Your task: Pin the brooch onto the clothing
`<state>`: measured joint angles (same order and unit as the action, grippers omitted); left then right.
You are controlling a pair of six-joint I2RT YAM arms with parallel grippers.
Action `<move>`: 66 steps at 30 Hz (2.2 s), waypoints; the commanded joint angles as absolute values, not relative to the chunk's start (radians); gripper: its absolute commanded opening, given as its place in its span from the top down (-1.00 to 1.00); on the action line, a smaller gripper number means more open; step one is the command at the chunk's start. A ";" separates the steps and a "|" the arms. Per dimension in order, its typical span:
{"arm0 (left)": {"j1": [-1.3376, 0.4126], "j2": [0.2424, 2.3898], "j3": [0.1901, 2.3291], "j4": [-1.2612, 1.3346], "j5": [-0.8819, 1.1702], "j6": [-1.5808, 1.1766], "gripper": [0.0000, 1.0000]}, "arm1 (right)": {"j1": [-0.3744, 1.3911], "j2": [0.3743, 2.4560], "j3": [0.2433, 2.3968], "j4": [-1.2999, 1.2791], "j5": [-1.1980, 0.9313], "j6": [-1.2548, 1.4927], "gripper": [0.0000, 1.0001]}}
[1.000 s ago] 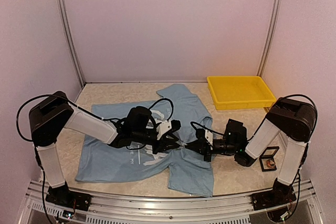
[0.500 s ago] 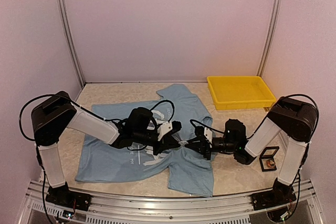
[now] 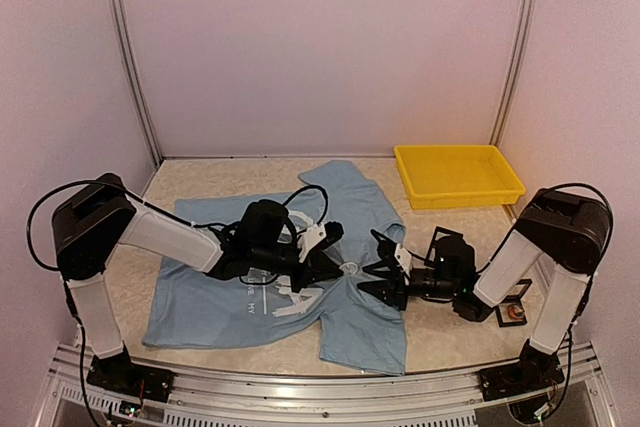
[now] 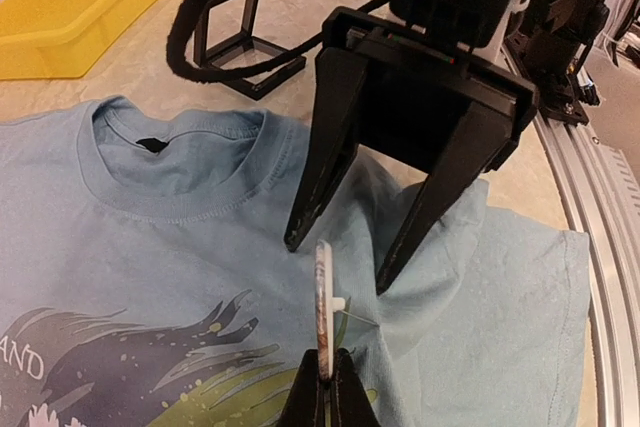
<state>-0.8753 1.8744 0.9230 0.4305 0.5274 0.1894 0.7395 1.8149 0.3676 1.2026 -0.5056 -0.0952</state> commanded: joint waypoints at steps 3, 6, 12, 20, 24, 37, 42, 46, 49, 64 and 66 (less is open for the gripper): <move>-0.870 1.823 0.933 0.429 0.579 0.166 1.00 | 0.747 1.856 0.411 1.139 -0.416 -0.044 0.60; -0.869 1.819 0.928 0.437 0.605 0.162 1.00 | 0.742 1.867 0.405 1.142 -0.416 -0.040 0.82; -0.864 1.808 0.900 0.467 0.627 0.150 1.00 | 0.726 1.880 0.411 1.114 -0.436 -0.026 1.00; -0.862 1.793 0.881 0.496 0.630 0.149 1.00 | 0.721 1.907 0.426 1.064 -0.466 -0.028 1.00; -0.861 1.796 0.885 0.479 0.616 0.156 1.00 | 0.719 1.891 0.427 1.031 -0.485 -0.045 0.98; -0.865 1.800 0.892 0.434 0.559 0.214 1.00 | 0.698 1.751 0.543 0.937 -0.724 -0.084 -0.10; -0.865 1.798 0.891 0.433 0.562 0.219 1.00 | 0.699 1.786 0.555 0.980 -0.800 -0.090 -0.04; -0.865 1.798 0.890 0.432 0.565 0.224 1.00 | 0.698 1.793 0.555 0.969 -0.811 -0.112 0.14; -0.864 1.796 0.890 0.437 0.568 0.224 1.00 | 0.699 1.797 0.570 0.957 -0.792 -0.100 0.43; -0.866 1.792 0.887 0.443 0.590 0.221 1.00 | 0.699 1.819 0.568 0.960 -0.788 -0.123 0.52; -0.867 1.790 0.888 0.442 0.588 0.222 1.00 | 0.698 1.816 0.565 0.952 -0.793 -0.143 0.51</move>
